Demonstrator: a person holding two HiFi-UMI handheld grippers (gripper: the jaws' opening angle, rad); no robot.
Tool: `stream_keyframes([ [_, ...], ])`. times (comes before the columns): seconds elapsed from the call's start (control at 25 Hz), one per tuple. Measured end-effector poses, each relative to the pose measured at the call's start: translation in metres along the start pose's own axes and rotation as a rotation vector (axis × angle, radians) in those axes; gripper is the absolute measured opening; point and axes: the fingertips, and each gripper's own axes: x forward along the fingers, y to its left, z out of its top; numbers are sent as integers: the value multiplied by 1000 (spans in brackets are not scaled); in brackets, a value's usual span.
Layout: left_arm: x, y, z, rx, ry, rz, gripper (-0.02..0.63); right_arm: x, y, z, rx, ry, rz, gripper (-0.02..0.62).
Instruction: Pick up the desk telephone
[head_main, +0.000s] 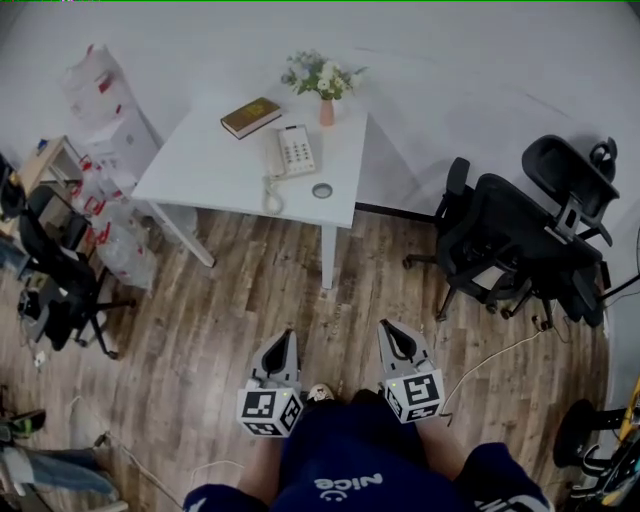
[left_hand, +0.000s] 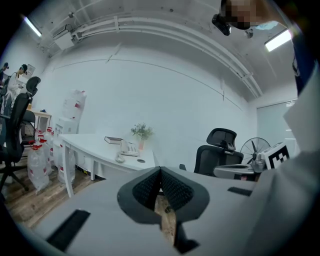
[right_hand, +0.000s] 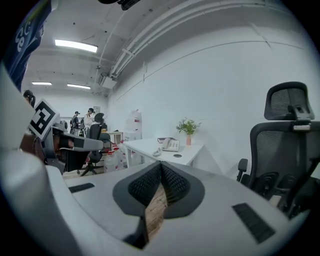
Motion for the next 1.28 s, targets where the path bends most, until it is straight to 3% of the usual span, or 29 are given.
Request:
stream_keyframes([
  [0.56, 2, 26, -8, -3, 27, -18, 17, 7, 20, -13, 20, 45, -14, 23],
  [0.88, 29, 42, -6, -30, 29, 42, 17, 48, 8, -6, -6, 40, 59, 23],
  [1.28, 102, 48, 23, -22, 14, 88, 17, 128, -36, 11, 18, 36, 153, 23],
])
